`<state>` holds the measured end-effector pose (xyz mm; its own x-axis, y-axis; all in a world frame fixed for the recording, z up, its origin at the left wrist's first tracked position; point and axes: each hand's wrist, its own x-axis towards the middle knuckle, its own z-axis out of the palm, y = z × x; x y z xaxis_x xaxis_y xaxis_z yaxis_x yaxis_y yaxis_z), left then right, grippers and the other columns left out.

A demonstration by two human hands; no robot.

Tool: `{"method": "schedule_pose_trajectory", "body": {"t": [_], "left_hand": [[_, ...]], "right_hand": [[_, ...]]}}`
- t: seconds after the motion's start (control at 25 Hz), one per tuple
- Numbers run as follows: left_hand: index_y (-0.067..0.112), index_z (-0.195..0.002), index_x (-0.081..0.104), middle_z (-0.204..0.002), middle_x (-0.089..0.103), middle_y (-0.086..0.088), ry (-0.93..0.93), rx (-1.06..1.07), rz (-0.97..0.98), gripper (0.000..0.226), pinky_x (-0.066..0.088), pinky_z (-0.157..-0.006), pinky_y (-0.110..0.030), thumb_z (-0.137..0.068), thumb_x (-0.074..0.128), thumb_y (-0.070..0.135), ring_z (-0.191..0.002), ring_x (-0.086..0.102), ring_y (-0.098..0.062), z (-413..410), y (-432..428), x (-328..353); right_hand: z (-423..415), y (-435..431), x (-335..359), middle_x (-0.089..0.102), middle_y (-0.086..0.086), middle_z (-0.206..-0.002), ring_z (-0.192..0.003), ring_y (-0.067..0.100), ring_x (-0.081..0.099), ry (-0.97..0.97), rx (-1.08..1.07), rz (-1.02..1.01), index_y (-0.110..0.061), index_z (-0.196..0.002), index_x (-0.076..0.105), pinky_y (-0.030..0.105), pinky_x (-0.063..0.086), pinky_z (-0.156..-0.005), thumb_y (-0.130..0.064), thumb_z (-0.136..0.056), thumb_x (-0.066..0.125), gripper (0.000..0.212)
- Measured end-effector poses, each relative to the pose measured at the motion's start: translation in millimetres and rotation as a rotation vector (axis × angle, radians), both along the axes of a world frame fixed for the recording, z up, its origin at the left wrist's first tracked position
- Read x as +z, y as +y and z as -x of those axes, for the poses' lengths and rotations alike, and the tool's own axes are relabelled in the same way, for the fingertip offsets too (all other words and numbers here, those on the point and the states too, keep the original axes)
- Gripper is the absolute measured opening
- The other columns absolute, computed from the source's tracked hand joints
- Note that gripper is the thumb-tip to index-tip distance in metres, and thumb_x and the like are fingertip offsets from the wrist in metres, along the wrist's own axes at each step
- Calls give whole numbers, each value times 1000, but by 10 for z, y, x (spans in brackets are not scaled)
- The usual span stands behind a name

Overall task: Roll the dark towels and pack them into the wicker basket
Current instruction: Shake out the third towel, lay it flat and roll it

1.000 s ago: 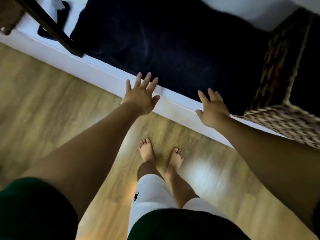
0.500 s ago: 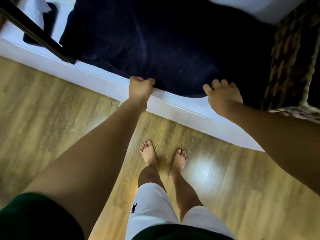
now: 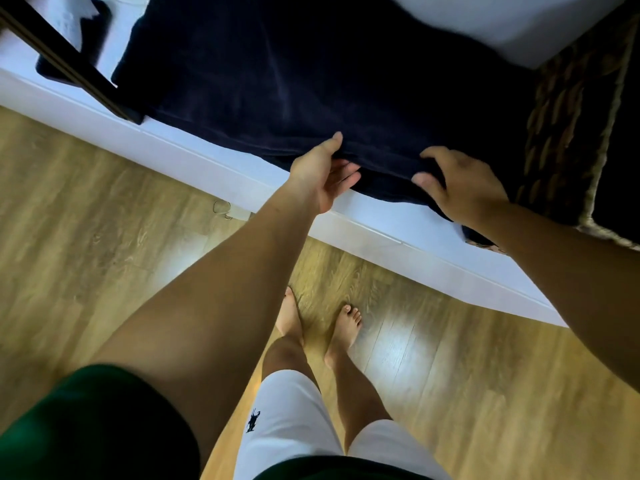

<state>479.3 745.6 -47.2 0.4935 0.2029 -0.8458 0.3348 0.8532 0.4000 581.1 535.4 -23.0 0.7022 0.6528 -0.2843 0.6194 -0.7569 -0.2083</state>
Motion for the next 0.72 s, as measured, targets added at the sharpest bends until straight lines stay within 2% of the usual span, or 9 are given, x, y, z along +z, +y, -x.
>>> {"method": "schedule_pose_trajectory", "body": {"t": [0.08,0.16,0.28,0.4,0.48,0.52,0.6,0.64,0.72], "left_hand": [[7,-112,63,-101,71,-12,25,44,37,24,63,-75,-39,-93,69,19,-82,71,-24,-14,-56,-21],[9,-111,63,-97,69,-10,58,80,15,19,63,-77,-39,-93,66,15,-81,68,-22,8,-51,-69],[10,-106,62,-102,70,-10,-11,238,13,11,60,-86,-40,-95,62,12,-90,69,-25,44,160,-111],[10,-115,63,-110,73,-12,-74,359,-31,20,60,-84,-42,-95,62,13,-95,72,-30,49,611,-182],[9,-124,62,-112,73,-14,-54,381,-83,30,60,-84,-47,-94,63,13,-95,73,-33,73,944,-220],[9,-128,60,-114,72,-15,-45,387,-113,36,60,-84,-49,-92,63,11,-97,73,-34,88,1099,-236],[10,-135,54,-117,71,-18,-45,440,-191,48,61,-77,-47,-89,66,8,-95,73,-35,99,1394,-217],[10,-137,52,-115,71,-19,-50,483,-234,51,61,-72,-43,-89,67,7,-91,74,-34,105,1490,-155],[11,-141,48,-113,71,-18,-60,534,-293,53,61,-65,-39,-92,66,5,-88,75,-32,138,1605,-96]], "right_hand": [[-30,-45,-36,57,19,-131,-110,44,60,10,92,182,-17,-143,42,45,51,-91,-52,-95,57,62],[-93,-66,-93,51,20,-128,-100,43,62,-125,168,392,-18,-146,37,43,54,-82,-41,-95,61,61],[-116,-69,-105,46,19,-123,-103,37,58,-254,49,549,-16,-132,47,41,53,-78,-21,-91,65,45],[-108,-135,-104,50,18,-125,-114,38,53,-177,-105,614,-15,-128,52,44,52,-81,-13,-91,63,39],[-102,-166,-19,57,19,-121,-108,41,58,-134,-179,449,-14,-127,56,43,52,-76,-4,-93,57,36],[-105,-190,74,59,19,-123,-108,42,59,-155,-209,272,-14,-128,58,44,52,-78,0,-91,55,40],[-95,-260,309,58,15,-131,-113,42,58,-288,-259,-89,-15,-133,59,46,51,-84,3,-84,54,53],[-82,-323,369,57,14,-133,-116,41,57,-347,-262,-191,-15,-134,59,46,51,-86,4,-82,55,56],[-68,-406,325,53,15,-136,-121,40,53,-329,-239,-188,-14,-136,60,47,50,-93,5,-83,57,56]]}}
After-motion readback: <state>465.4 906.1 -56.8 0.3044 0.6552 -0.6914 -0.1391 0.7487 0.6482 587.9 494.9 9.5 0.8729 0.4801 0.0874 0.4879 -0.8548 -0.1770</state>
